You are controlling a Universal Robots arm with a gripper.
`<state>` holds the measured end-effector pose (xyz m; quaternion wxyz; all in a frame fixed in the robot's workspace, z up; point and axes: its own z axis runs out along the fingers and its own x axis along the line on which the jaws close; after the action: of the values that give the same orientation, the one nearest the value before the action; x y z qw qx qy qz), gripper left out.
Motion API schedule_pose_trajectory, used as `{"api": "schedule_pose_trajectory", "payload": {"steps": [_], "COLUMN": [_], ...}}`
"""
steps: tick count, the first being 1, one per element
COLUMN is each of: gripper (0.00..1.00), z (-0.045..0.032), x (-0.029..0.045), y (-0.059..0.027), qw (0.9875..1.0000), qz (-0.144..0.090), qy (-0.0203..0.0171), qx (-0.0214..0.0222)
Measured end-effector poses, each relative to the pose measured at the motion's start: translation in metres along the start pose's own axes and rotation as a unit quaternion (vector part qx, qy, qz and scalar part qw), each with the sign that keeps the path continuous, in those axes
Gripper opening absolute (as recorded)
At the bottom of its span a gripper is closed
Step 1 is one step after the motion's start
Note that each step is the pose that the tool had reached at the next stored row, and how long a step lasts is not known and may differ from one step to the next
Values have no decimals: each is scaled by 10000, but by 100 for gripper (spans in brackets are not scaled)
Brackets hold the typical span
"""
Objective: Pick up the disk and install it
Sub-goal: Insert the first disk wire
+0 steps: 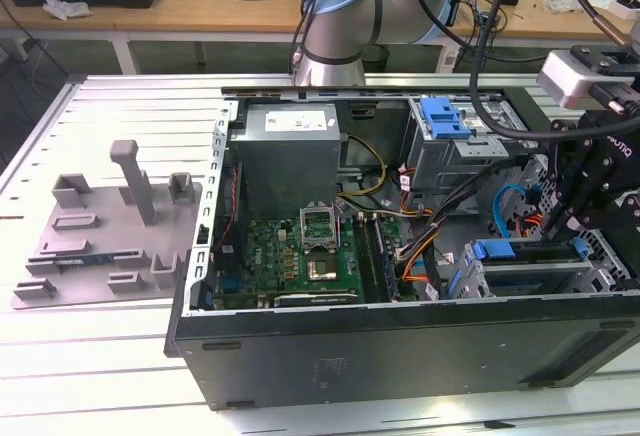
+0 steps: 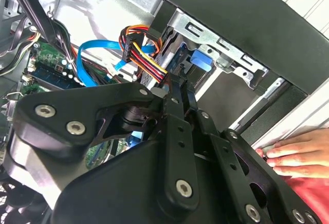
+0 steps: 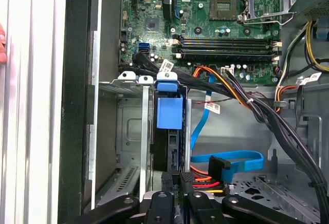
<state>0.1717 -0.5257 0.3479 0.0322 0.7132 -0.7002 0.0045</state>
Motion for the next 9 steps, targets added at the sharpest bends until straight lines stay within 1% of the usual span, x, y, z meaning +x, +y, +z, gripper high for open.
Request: {"api": "schedule_pose_trajectory", "payload": {"steps": [3, 6, 9], "gripper": [17, 17, 17], "z": [1, 2, 2], "x": [0, -1, -1], "y": [7, 32, 44], "qw": [10000, 10000, 10000], "qz": [9, 24, 41], "qy": [-1, 0, 0], "qx": [28, 66, 89]}}
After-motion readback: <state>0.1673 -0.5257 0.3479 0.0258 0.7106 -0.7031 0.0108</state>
